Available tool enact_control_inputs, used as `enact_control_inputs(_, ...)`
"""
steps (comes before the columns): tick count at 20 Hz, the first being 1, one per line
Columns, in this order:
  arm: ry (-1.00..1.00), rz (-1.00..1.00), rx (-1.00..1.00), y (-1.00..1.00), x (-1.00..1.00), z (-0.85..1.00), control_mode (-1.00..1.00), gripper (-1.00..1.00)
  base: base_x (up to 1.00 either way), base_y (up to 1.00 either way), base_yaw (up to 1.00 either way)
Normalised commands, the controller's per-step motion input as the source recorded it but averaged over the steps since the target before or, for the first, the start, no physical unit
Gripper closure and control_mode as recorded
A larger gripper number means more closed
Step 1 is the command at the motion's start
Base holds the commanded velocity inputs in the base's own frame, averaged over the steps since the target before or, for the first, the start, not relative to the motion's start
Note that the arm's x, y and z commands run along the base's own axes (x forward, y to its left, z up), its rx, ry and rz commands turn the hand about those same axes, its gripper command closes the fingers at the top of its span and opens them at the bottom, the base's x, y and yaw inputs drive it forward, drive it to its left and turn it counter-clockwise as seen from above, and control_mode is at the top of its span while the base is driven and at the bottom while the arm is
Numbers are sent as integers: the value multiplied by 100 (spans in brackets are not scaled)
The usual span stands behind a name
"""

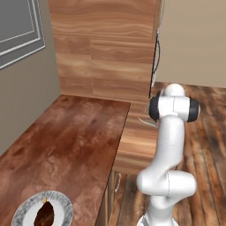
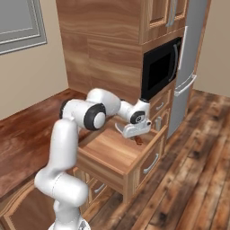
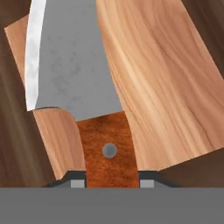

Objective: Pick up the knife from the drawer and place it on the cutting board. Then place the meat from the plate to the cutting board.

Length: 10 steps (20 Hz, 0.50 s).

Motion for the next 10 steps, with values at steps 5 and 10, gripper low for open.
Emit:
enact_control_inputs(5, -2, -1, 0, 0, -56, 96, -100, 100, 0, 0, 0)
enact_control_inputs(10, 0, -3, 0, 0, -79, 65, -100, 100, 0, 0, 0)
